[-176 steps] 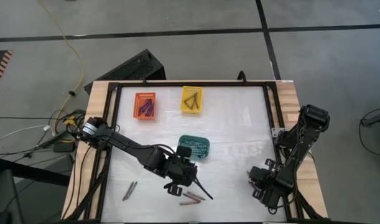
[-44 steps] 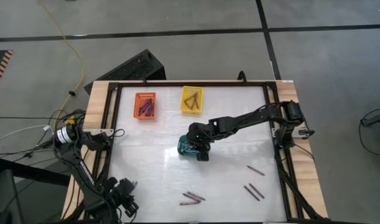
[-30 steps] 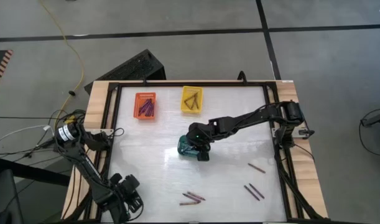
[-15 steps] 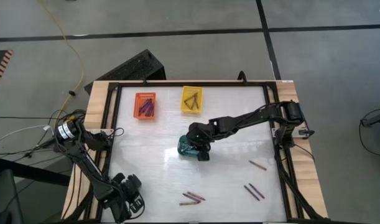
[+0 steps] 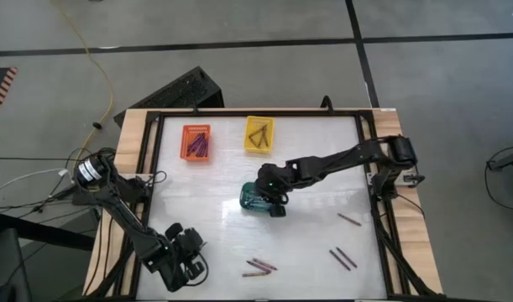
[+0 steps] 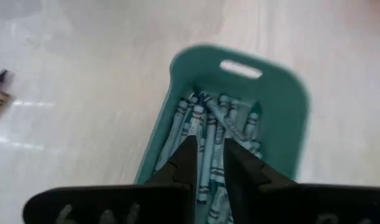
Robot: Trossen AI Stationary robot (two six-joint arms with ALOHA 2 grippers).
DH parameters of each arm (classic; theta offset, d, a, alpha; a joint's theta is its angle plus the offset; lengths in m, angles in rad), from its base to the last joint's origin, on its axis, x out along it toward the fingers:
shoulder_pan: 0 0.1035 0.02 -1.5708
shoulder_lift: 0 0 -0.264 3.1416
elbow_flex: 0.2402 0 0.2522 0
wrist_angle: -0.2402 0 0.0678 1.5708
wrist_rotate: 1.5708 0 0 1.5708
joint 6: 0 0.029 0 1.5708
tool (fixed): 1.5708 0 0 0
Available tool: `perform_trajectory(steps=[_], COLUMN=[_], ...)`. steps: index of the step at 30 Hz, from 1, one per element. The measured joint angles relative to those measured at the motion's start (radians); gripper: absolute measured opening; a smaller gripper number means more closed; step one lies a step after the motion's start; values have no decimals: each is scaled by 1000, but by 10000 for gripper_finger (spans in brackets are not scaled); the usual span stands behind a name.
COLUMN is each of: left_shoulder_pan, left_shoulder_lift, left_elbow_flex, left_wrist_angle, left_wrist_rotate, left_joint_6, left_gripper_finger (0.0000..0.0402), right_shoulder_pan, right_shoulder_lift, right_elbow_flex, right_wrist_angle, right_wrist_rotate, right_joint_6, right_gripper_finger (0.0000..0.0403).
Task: Sort crayons
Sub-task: Put the blue crayon into the blue bin
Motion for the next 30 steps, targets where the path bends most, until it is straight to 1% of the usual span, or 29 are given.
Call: perform_trajectory(steps=[3,9,14,18,21,25,28,30], left_shoulder_pan=[27,102,205,301,372,455,510,543], left_shoulder_lift=[-34,-98,-116,-116,-116,-116,-116,-116], left_elbow_flex=[0,1,1,1,1,2,2,20], left_wrist_angle=[-3,-7,21,86,105,115,164,165], left_wrist_rotate=[-33,-94,-91,-40,-14,33,72,90], left_joint_6=[84,276,483,683,802,935,1037,1103], left_gripper_finger=[1,0,0,0,0,0,0,0], right_shoulder_pan=[20,72,131,193,251,336,403,448], right_shoulder_lift=[-49,-139,-184,-203,-214,-228,-228,-228], right_elbow_flex=[0,0,0,0,0,0,0,0], right_wrist_angle=[-18,-69,-149,-224,-294,-395,-469,-522], right_wrist_rotate=[37,40,42,48,94,143,187,216], right_joint_6=[-4,22,74,143,212,342,450,527], right_gripper_finger=[73,73,73,73,73,72,72,72])
